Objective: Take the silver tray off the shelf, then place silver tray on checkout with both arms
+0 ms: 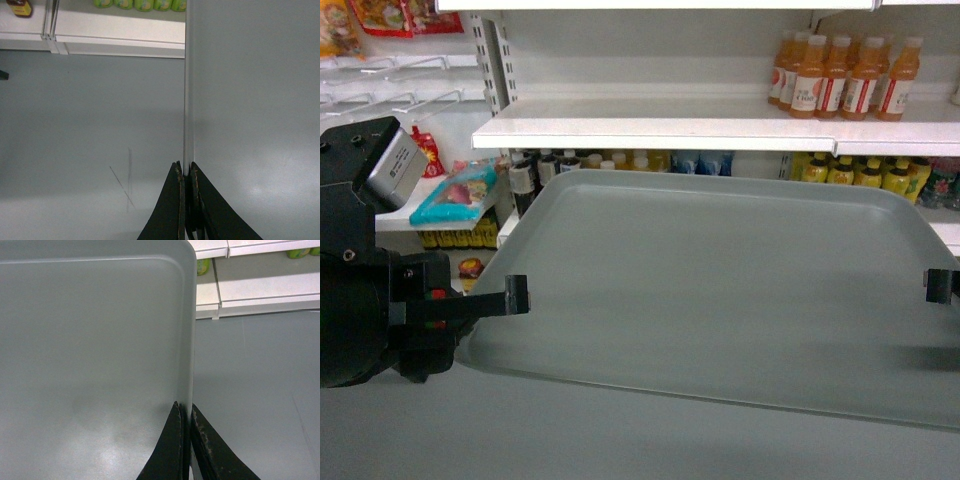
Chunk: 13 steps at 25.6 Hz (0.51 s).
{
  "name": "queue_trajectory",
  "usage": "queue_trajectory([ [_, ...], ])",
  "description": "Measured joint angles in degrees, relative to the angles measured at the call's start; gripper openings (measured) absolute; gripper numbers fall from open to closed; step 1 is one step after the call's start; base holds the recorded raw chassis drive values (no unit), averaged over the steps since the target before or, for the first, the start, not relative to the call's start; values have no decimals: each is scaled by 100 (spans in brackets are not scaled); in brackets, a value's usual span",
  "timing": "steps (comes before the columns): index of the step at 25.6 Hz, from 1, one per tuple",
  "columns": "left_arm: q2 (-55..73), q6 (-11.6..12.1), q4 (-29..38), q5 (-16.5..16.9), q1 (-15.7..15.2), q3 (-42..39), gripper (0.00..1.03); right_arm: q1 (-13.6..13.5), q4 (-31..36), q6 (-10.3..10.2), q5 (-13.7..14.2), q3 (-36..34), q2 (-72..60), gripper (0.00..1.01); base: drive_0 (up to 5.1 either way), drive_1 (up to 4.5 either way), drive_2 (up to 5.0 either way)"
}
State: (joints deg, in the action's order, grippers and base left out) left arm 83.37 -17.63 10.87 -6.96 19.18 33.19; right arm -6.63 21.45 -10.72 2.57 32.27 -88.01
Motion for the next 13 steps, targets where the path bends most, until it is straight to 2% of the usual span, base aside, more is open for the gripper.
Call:
queue_trajectory([
  [13,0,2,0,-9,-4,0,2,-11,26,-2,-2,0,0,3,12,-420,445],
])
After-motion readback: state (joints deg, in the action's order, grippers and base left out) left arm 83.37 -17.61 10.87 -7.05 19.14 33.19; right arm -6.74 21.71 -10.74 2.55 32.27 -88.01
